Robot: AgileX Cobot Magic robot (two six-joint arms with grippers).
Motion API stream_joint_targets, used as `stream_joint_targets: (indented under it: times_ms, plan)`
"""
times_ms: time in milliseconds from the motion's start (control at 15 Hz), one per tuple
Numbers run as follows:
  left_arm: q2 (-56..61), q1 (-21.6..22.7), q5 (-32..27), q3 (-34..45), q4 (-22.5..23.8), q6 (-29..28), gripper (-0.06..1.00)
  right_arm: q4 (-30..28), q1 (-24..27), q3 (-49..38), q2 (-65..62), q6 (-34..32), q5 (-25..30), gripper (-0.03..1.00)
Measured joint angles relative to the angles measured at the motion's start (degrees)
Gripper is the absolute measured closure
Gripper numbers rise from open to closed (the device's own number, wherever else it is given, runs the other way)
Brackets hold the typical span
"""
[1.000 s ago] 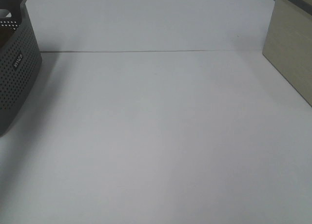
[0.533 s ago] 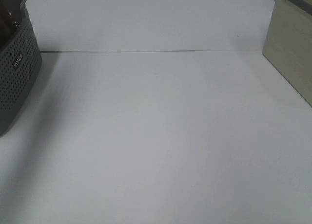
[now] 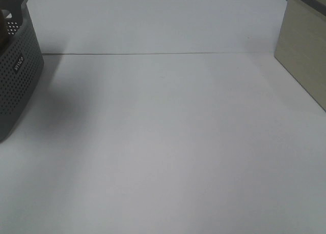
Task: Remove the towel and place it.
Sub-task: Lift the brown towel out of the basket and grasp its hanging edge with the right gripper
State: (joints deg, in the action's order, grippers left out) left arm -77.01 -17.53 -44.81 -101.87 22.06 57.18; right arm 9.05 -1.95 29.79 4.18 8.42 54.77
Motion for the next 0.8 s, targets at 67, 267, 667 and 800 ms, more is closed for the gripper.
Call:
stream_joint_targets:
  times_ms: [67,267,667,800]
  plan:
    - [0.5,-2.5,0.0,0.0,0.0,0.0,0.94,5.0,0.0,0.3,3.0,4.4,-5.3,0.31]
    - [0.7,-11.5,3.9,0.0,0.1,0.1,0.94,30.5,0.0,0.3,17.0,27.7,-18.0,0.31]
    - [0.3,-26.5,11.6,0.0,-0.1,3.0,0.94,82.9,0.0,2.7,53.4,95.3,5.3,0.31]
    - [-0.3,-27.7,11.6,0.0,-0.1,4.9,0.94,84.5,0.0,6.4,62.2,99.4,11.7,0.31]
